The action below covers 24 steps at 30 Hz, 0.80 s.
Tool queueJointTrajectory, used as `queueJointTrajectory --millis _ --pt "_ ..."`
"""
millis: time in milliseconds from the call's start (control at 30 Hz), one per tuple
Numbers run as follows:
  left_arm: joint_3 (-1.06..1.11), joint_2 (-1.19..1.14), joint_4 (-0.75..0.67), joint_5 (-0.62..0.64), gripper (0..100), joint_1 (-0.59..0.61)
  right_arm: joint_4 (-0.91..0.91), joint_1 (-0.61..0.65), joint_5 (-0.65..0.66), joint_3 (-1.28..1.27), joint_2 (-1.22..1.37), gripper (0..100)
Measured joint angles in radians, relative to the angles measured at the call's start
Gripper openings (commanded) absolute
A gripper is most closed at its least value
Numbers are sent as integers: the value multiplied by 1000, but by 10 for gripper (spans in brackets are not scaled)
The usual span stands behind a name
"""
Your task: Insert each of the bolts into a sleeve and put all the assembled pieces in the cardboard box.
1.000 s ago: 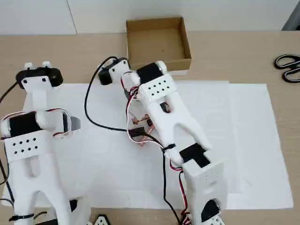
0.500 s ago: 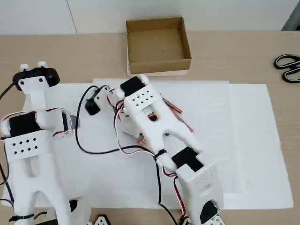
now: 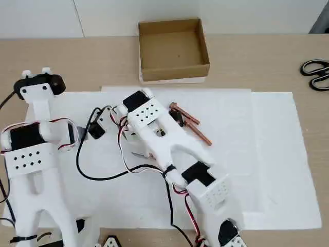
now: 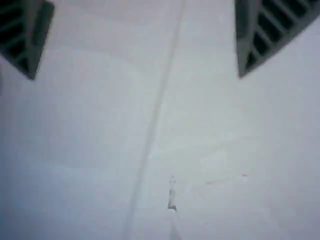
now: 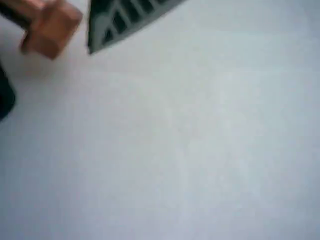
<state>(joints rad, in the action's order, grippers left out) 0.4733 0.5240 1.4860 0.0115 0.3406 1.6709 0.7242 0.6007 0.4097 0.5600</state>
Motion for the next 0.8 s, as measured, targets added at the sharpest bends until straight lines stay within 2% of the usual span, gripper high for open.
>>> queueJointTrajectory --millis 700,800 --pt "0 0 0 2 246 0 -40 -5 29 14 110 196" --pt "0 0 0 2 246 0 -40 -12 29 14 110 150"
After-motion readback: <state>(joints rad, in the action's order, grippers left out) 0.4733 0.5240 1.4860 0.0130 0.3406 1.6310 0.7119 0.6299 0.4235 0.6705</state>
